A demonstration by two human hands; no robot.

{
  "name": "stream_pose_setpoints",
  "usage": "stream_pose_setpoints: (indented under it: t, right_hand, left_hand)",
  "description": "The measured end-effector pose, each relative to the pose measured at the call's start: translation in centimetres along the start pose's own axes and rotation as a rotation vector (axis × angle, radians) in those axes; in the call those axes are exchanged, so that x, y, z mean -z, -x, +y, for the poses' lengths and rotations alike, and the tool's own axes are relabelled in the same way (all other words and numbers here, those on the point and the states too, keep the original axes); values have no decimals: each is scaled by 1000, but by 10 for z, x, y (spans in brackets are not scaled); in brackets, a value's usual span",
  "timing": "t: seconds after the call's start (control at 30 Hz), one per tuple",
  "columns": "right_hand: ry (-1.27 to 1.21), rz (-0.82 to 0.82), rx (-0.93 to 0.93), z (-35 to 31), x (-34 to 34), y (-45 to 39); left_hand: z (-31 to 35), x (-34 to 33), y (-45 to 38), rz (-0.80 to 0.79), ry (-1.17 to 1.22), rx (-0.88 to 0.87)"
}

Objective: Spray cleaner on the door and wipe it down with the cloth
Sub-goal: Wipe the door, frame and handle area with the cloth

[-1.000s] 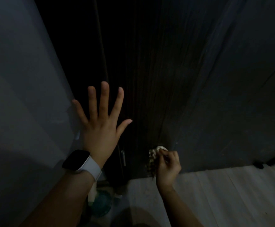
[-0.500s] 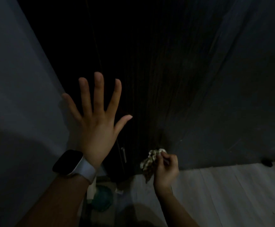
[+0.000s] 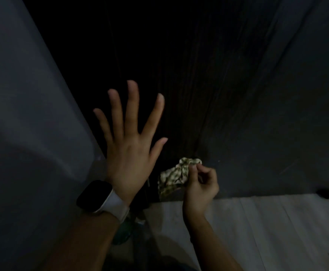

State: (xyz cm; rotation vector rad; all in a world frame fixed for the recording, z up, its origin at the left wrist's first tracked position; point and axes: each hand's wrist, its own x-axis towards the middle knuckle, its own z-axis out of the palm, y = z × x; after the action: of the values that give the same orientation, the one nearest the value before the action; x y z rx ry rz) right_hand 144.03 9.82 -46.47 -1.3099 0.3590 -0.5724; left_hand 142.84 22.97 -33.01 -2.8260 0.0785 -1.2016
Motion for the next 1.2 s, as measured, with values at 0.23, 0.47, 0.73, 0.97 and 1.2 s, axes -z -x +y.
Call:
stream_pose_setpoints:
  t: [0.23, 0.47, 0.73, 0.97, 1.2]
  right_hand:
    - [222, -63, -312, 85, 27, 19]
    - [121, 46, 133, -11, 23, -22]
    - [78, 48, 289, -4, 31, -40]
    - [220, 146, -110, 45, 61, -41]
    - [39, 121, 483, -83, 19, -65]
  left_hand:
    - [13, -34, 19, -55, -23, -59]
    - [13, -39, 20, -20, -43, -63]
    - [14, -38, 20, -21, -39, -59]
    - [13, -39, 19, -10, -40, -62]
    - [14, -40, 19, -12, -7, -55]
